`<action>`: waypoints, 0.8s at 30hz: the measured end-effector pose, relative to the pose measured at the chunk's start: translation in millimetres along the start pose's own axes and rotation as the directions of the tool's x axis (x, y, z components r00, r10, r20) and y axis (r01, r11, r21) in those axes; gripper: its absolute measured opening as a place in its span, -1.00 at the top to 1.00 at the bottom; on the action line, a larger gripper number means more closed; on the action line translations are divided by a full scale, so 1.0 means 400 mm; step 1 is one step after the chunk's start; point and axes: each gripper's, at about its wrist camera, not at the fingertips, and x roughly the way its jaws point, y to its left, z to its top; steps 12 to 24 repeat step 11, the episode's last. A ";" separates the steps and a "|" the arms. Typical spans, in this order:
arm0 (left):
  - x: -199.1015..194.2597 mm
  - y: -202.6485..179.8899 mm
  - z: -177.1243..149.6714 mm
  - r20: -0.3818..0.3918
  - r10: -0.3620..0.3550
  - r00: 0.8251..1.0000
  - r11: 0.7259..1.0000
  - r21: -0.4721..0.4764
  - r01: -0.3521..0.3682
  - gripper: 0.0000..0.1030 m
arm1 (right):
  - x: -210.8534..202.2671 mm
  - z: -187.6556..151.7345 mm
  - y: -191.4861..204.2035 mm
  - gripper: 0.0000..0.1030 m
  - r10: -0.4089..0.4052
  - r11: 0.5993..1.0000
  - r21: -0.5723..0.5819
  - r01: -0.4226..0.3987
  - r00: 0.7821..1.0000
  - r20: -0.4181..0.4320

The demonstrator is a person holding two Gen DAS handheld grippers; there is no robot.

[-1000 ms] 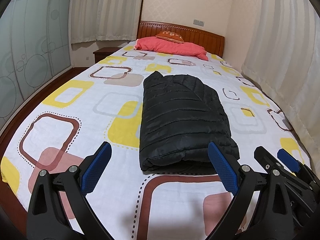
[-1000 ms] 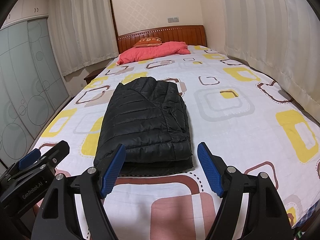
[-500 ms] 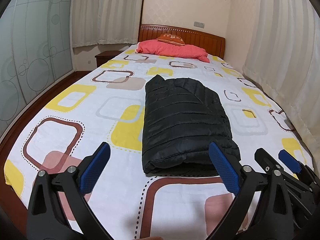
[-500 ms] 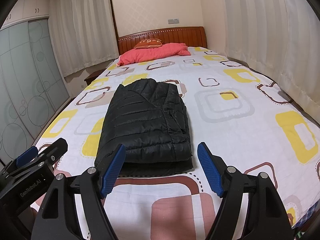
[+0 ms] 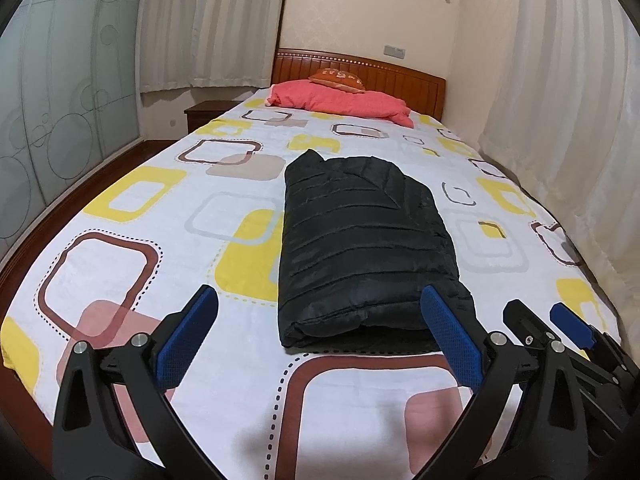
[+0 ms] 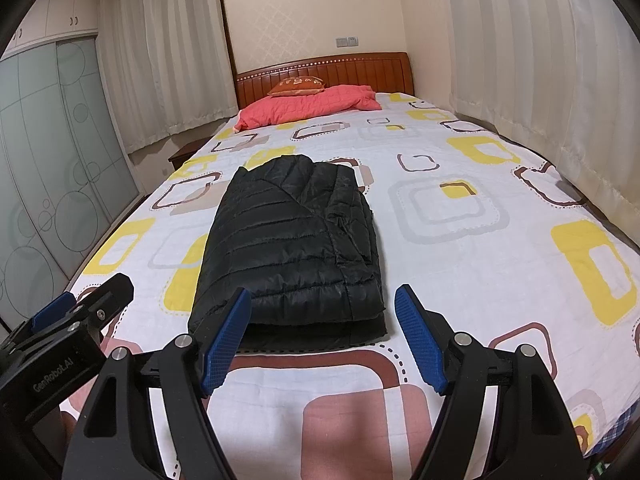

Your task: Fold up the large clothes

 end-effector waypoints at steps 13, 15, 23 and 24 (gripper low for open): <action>0.221 0.162 -0.009 -0.144 0.120 0.982 0.986 -0.101 -0.136 -0.96 | 0.099 -0.006 -0.115 -0.64 -0.040 0.997 0.064 0.040 0.999 -0.006; 0.221 0.162 -0.009 -0.144 0.120 0.982 0.986 -0.101 -0.136 -0.96 | 0.099 -0.006 -0.115 -0.64 -0.040 0.997 0.064 0.040 0.999 -0.006; 0.221 0.162 -0.009 -0.144 0.120 0.982 0.986 -0.101 -0.136 -0.96 | 0.099 -0.006 -0.115 -0.64 -0.040 0.997 0.064 0.040 0.999 -0.006; 0.221 0.162 -0.009 -0.144 0.120 0.982 0.986 -0.101 -0.136 -0.96 | 0.099 -0.006 -0.115 -0.64 -0.040 0.997 0.064 0.040 0.999 -0.006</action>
